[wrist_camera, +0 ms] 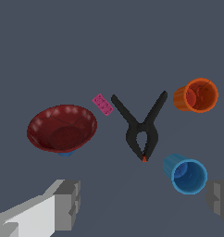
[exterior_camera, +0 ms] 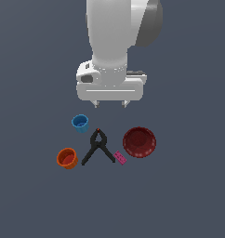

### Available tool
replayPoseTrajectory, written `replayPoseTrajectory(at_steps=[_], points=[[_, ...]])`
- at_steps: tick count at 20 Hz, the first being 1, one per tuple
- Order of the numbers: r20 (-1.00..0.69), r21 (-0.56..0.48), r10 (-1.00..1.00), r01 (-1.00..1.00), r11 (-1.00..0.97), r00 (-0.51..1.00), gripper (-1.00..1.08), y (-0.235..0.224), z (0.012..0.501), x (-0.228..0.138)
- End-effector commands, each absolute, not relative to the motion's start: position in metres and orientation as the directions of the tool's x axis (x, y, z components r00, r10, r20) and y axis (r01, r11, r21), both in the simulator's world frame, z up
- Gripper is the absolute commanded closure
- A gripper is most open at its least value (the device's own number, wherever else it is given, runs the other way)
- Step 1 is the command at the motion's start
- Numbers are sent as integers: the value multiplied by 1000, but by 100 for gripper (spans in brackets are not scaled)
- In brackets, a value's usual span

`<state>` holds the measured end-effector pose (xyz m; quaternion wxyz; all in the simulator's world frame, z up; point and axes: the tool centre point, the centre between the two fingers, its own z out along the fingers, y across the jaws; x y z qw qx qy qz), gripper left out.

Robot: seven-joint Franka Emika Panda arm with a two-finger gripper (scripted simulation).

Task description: Pick up a designated object from a clutter of objects.

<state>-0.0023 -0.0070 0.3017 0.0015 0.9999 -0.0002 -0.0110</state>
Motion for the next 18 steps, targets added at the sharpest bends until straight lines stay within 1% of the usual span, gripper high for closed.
replayPoseTrajectory(at_steps=[1,18], points=[[-22,3,0,0,-1000,1000,-20,-7,302,-2],[-28,-17,34,33,-999,999,-20,-9,300,2]])
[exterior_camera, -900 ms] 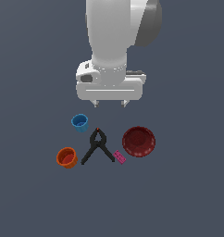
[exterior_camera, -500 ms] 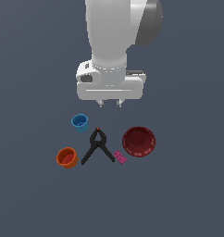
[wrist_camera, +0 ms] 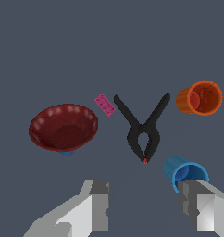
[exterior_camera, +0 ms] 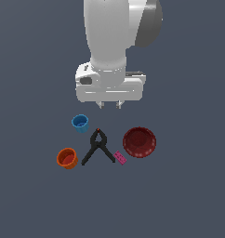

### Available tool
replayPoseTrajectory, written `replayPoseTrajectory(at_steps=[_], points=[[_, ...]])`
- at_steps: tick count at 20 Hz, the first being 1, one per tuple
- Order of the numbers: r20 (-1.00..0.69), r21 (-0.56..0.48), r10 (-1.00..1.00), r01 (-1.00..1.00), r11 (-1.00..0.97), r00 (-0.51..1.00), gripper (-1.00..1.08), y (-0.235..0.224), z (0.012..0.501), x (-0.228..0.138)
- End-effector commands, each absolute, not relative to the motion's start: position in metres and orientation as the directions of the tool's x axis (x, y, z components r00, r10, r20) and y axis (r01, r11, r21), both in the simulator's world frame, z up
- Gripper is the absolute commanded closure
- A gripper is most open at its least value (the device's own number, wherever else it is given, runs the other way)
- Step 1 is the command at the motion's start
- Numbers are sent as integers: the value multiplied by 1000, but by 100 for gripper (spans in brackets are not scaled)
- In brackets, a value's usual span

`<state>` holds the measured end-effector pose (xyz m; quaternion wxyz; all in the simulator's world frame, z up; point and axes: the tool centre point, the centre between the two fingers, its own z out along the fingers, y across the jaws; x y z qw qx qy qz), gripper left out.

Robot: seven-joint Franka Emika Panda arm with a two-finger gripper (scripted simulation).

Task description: Pick up a designated object from a clutter of objects.

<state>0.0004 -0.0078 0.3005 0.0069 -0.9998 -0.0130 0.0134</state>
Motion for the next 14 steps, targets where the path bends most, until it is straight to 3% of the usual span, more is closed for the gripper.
replayPoseTrajectory(at_steps=[1,14], points=[[-29,-19,41,40,-999,999,-20,-10,299,3],[-35,-80,206,203,-976,978,-20,-34,281,32]])
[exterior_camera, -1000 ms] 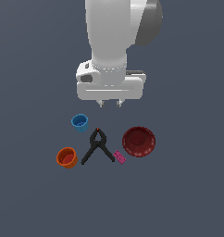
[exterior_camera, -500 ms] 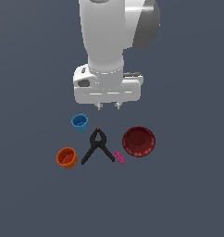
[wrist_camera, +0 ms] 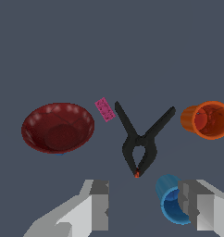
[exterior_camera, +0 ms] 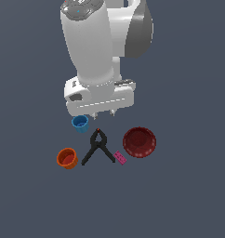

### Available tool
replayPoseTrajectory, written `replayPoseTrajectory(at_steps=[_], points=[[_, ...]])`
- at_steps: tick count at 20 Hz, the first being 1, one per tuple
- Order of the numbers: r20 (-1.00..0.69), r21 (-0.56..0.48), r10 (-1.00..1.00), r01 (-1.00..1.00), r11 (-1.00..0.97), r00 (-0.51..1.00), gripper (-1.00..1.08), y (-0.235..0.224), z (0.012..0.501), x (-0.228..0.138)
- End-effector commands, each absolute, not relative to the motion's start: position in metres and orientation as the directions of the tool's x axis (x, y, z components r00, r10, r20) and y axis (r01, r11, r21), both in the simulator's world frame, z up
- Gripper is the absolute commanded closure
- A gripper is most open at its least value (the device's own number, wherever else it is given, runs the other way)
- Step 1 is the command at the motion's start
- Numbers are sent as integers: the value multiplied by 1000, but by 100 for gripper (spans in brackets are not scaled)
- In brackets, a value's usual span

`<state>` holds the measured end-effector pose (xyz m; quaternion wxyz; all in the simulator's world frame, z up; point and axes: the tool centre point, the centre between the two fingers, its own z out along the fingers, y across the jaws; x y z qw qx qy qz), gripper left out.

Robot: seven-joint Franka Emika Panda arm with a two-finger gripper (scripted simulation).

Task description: Pick up a designated object from a clutter of objects.

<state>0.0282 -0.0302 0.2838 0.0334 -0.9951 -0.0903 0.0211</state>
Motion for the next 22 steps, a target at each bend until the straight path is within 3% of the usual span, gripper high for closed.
replayPoseTrajectory(at_steps=[1,22], points=[[-34,-86,222,219,-972,974,-20,-37,279,35],[53,-208,541,539,-816,839,-20,-97,227,87]])
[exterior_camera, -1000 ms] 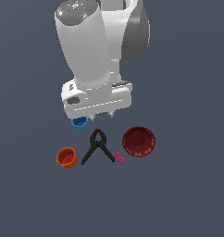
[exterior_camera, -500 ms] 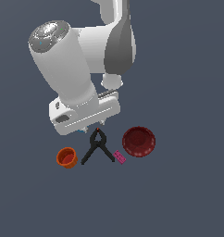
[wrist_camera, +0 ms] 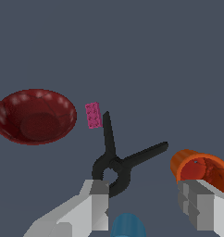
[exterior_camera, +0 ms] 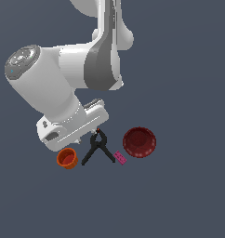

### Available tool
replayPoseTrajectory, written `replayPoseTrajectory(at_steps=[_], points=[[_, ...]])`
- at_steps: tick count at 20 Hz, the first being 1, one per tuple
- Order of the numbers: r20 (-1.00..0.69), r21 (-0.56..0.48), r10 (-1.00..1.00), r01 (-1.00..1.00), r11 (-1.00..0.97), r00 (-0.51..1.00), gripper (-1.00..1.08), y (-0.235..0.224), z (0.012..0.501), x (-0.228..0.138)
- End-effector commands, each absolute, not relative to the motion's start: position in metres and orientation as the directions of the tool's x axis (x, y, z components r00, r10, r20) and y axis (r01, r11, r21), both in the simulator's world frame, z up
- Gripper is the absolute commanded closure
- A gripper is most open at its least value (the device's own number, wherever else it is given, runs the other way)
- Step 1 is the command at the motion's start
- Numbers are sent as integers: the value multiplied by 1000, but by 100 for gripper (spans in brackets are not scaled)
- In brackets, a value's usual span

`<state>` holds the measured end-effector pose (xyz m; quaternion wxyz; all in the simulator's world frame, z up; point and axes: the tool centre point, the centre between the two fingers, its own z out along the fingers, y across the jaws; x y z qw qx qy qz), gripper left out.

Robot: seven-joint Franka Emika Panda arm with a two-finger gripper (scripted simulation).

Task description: Pick up a designated object from a clutter of objects.

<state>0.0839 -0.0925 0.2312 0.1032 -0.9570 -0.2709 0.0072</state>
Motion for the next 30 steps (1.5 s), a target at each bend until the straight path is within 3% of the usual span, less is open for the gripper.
replayPoseTrajectory(at_steps=[1,16,30], points=[[60,-213,554,553,-805,830,-20,-100,224,89],[193,-243,721,744,-622,666,-20,-149,179,115],[338,-203,815,882,-425,470,-20,-197,131,128]])
